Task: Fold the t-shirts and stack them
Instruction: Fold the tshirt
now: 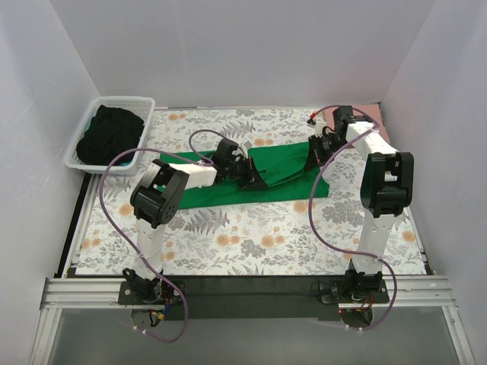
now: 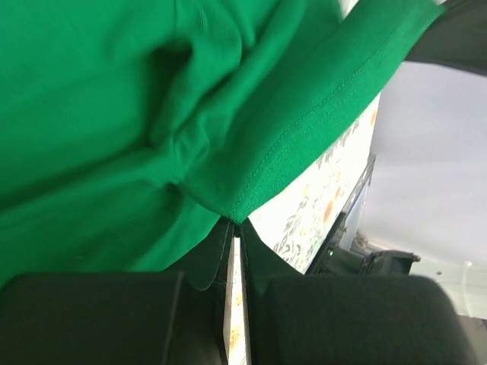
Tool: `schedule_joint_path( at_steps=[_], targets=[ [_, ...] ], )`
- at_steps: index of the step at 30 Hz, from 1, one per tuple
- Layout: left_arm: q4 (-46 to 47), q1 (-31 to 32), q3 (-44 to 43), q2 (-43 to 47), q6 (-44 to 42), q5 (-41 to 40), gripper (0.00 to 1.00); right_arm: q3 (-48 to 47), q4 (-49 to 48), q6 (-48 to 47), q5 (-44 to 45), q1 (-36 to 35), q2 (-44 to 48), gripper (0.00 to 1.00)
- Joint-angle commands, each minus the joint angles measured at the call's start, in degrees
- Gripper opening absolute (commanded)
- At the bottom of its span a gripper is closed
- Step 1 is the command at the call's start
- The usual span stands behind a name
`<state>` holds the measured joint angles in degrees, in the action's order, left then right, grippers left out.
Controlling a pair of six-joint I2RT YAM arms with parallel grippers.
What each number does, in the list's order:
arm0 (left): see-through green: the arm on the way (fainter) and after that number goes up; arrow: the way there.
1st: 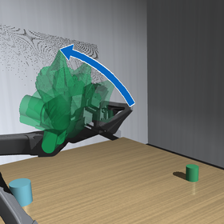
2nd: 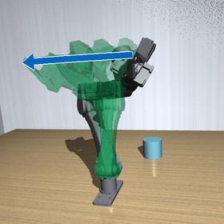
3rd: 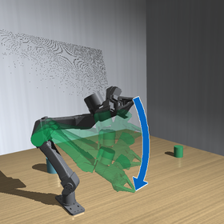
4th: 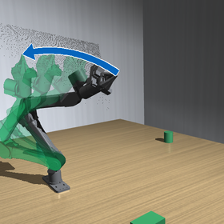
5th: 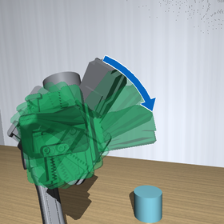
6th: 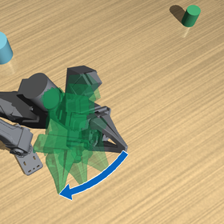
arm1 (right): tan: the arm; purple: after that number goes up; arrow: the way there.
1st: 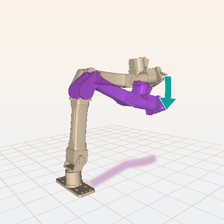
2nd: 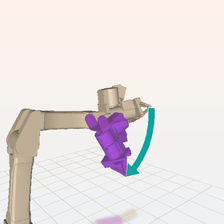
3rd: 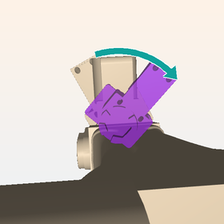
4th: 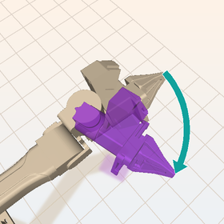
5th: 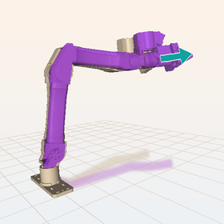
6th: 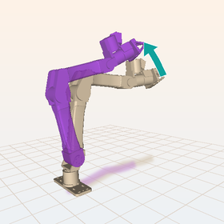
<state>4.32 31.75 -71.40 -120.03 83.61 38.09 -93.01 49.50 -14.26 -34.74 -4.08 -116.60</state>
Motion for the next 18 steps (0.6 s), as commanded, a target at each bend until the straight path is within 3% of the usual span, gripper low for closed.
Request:
schedule_joint_path(
  at_steps=[1,11,18],
  targets=[
    [0.69,-1.77,-3.04,4.02,-0.55,0.94,0.00,-4.53,0.25,0.99,-1.38,0.30,-1.79,0.01],
    [0.43,-4.50,-13.93,-2.66,-3.72,1.47,0.00,-10.43,-0.28,3.63,-2.79,0.30,-6.19,0.01],
    [-0.36,-5.73,-15.88,-4.51,-5.65,1.02,0.00,-13.86,-0.36,3.98,-2.52,0.30,-8.65,0.01]
  ],
)
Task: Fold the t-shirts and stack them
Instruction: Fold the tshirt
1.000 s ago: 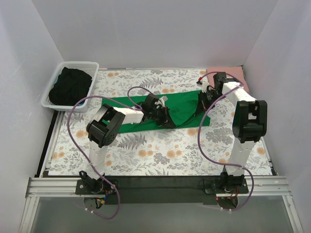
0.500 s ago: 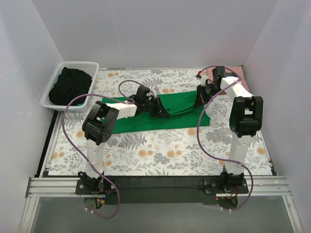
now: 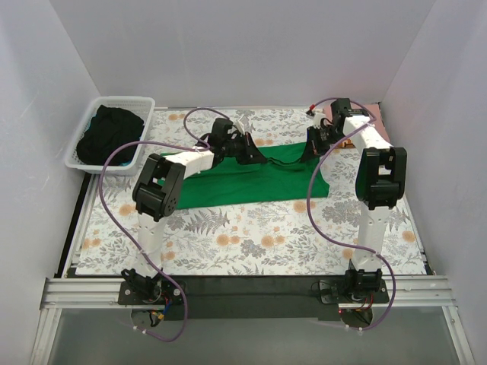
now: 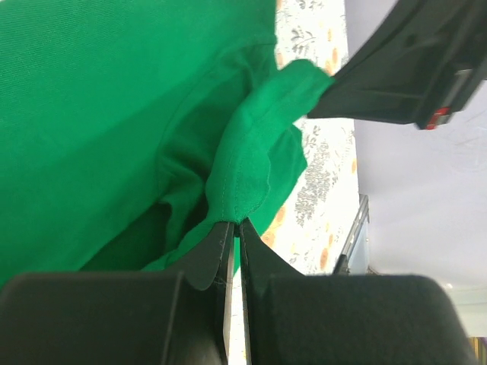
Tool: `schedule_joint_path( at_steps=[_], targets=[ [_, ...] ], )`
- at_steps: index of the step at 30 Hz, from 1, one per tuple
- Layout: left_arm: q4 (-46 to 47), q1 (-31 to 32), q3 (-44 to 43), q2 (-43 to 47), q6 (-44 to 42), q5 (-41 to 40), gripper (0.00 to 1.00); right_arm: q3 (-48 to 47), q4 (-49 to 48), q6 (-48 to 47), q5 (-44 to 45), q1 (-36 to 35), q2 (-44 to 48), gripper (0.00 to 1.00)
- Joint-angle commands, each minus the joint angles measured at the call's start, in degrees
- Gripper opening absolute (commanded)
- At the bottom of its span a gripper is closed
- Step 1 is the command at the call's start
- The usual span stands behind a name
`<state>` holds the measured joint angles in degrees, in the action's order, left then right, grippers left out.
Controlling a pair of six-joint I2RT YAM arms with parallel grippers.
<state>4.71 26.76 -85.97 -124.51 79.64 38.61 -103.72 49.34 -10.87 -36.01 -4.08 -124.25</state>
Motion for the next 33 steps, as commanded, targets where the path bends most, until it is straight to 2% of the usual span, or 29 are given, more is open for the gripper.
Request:
schedule_joint_path(
  at_steps=[1,12,24,33],
  targets=[
    [-1.02,-0.84,-1.13,-0.12,-1.85,0.50,0.00,-3.24,-0.21,0.68,-1.43,0.21,-1.09,0.01],
    [-0.40,-0.84,4.06,0.40,-2.03,3.40,0.00,-1.40,0.23,0.94,-2.57,0.30,1.54,0.01],
    [-1.63,-0.75,7.75,3.30,-4.75,5.07,0.00,9.41,0.14,-0.64,-3.10,-0.05,6.21,0.01],
    [-1.46,-0.31,7.23,3.31,-5.54,5.69,0.00,6.61,0.05,-0.55,-2.93,-0.06,5.60,0.01]
  ],
)
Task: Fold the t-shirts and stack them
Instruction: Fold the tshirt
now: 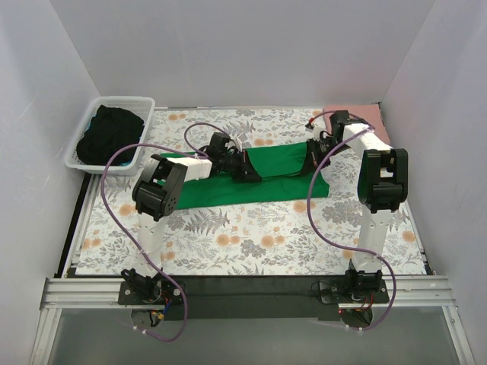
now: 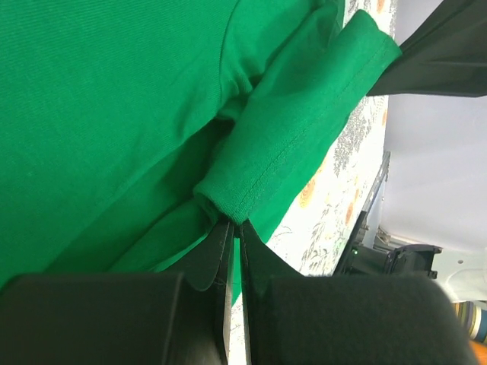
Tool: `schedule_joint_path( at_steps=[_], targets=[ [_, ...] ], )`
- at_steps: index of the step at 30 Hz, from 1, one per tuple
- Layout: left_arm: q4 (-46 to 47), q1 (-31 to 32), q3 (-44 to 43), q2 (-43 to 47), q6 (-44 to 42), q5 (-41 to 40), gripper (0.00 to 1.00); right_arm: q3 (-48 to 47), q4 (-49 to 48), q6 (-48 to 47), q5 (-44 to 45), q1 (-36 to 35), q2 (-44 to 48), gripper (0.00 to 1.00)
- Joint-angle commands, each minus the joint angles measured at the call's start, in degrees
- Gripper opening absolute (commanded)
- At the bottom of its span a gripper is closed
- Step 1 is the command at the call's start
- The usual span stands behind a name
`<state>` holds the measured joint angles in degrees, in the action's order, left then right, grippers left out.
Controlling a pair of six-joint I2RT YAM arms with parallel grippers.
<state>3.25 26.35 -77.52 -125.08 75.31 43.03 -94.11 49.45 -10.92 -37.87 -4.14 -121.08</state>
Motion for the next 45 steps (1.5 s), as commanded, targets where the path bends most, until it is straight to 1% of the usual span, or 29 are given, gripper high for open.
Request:
schedule_joint_path(
  at_steps=[1,5,8,9,10,11,12,14,15,16,18,22,23,26,27,30,32,33,35,36,39,40,43,45],
  targets=[
    [0.18,0.11,-1.67,3.88,-1.04,1.53,0.00,-3.80,-0.23,-0.16,-1.24,0.01,2.08,0.01],
    [3.16,0.02,-0.80,4.23,0.80,1.19,0.00,-9.58,-0.32,1.07,-1.95,0.01,-1.60,0.01],
    [4.57,-1.21,-0.44,4.23,2.56,0.13,0.00,-12.41,-0.58,1.51,-1.77,-0.52,-3.63,0.01],
    [5.19,-2.26,-0.62,3.97,3.17,0.13,0.00,-13.72,-0.76,1.77,-1.77,-0.60,-4.68,0.05],
    [5.37,-2.79,-0.79,3.79,4.22,0.30,0.01,-14.52,-0.93,2.04,-1.86,-0.69,-5.22,0.09],
    [5.72,-3.23,-1.32,3.61,4.58,0.39,0.07,-15.22,-1.54,2.48,-1.86,-0.61,-5.83,0.14],
    [5.81,-4.10,-1.76,3.61,4.58,0.39,0.14,-16.01,-1.90,2.74,-1.16,-0.60,-5.92,0.27],
    [5.63,-4.81,-2.20,3.79,4.50,0.39,0.26,-16.81,-2.34,3.09,-0.54,-0.69,-6.19,0.42],
    [5.20,-5.60,-2.20,4.22,4.32,0.13,0.36,-17.16,-2.52,3.18,-0.19,-0.61,-6.10,0.49],
    [4.76,-6.04,-2.38,4.49,3.80,-0.05,0.41,-17.77,-2.52,3.27,0.07,-0.60,-6.01,0.53],
    [3.62,-7.35,-2.38,5.80,2.92,0.04,0.45,-17.78,-2.52,2.84,0.86,-0.61,-4.96,0.60],
    [2.56,-9.73,0.08,10.19,0.55,-1.28,0.44,-14.89,-2.17,0.47,1.83,-0.52,-1.36,0.60],
    [1.68,-9.91,0.52,11.86,-1.72,-1.80,0.44,-13.14,-1.91,-0.15,2.35,-0.52,0.12,0.58],
    [-5.07,-10.00,1.05,14.24,-6.38,-3.65,0.42,-8.57,-0.94,-3.84,5.87,-0.52,2.85,0.51],
    [-9.18,-10.00,1.05,15.64,-8.93,-4.09,0.42,-7.42,-0.76,-4.81,8.22,-0.60,3.47,0.47],
    [-15.87,-10.26,2.45,18.11,-13.85,-6.46,0.40,-3.64,-0.58,-6.75,10.87,-0.69,4.62,0.40],
    [-18.96,-10.26,3.16,19.34,-16.76,-8.56,0.39,-2.49,-0.50,-6.75,11.24,-0.69,4.45,0.38],
    [-22.02,-10.44,3.25,19.60,-18.34,-9.62,0.39,-1.79,-0.58,-6.75,11.58,-0.95,4.27,0.36],
    [-24.59,-10.70,3.34,20.22,-21.77,-11.11,0.38,-1.08,-0.58,-6.84,12.29,-1.31,3.83,0.35],
    [-27.56,-11.23,3.25,20.31,-23.00,-12.77,0.38,-0.21,-0.50,-6.92,12.64,-1.66,3.74,0.35],
    [-32.14,-12.37,2.46,19.87,-28.27,-17.43,0.38,1.20,-0.58,-7.10,13.78,-2.80,3.65,0.35],
    [-32.94,-12.81,2.20,19.44,-31.59,-19.62,0.38,2.16,-0.58,-7.01,14.13,-3.24,3.65,0.35],
    [-34.62,-15.53,0.97,17.15,-36.01,-24.20,0.37,2.87,-0.93,-7.19,16.15,-4.73,2.87,0.35],
    [-35.15,-17.47,0.88,15.83,-39.61,-25.53,0.34,2.61,-1.20,-7.19,17.55,-5.43,1.29,0.34]
  ],
)
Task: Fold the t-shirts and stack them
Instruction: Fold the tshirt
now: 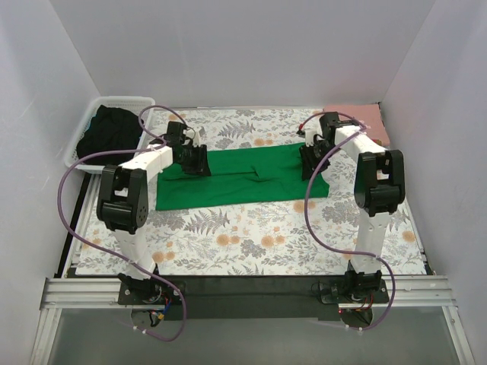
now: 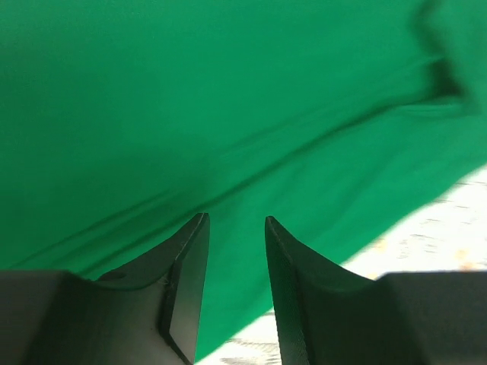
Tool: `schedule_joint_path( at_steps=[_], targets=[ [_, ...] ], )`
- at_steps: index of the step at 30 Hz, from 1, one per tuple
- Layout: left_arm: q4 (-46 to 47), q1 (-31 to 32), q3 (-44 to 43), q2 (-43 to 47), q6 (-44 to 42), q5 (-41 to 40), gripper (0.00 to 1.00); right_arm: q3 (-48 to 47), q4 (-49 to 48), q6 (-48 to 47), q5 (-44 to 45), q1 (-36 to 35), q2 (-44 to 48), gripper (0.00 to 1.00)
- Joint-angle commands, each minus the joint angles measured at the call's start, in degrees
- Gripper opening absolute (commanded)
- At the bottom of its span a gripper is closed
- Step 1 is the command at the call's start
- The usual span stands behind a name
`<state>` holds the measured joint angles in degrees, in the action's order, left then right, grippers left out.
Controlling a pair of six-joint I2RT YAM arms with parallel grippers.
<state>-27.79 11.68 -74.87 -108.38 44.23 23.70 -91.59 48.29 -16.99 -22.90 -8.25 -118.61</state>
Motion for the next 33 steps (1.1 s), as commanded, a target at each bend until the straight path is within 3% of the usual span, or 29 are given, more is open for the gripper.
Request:
schedule_joint_path(
  at_steps=[1,10,18,22,27,33],
  targets=[
    [-4.55,-3.24,-1.77,-1.39,-9.85,-6.82,0.33,-0.95,-0.21,-0.94,3.20,-1.59,-1.88,0.34],
    [-9.30,-4.39,6.04,-2.81,-20.83,-11.31,0.22,-17.90,0.13,-1.02,9.53,-4.23,-15.15,0.33],
    [-15.78,-2.37,21.16,11.59,-32.00,-6.15,0.20,-32.14,-1.70,-3.04,16.99,-6.78,-24.21,0.33],
    [-18.79,5.26,25.56,20.38,-32.98,-4.28,0.21,-41.01,-4.52,-3.40,18.77,-6.78,-25.27,0.35],
    [-20.46,7.30,19.08,23.04,-27.11,-1.55,0.22,-34.73,-4.87,-3.75,13.16,-6.78,-14.66,0.39],
    [-17.83,7.21,7.90,16.98,-26.64,-2.95,0.23,-20.75,-4.52,1.86,3.40,-6.95,-1.99,0.45]
  ],
)
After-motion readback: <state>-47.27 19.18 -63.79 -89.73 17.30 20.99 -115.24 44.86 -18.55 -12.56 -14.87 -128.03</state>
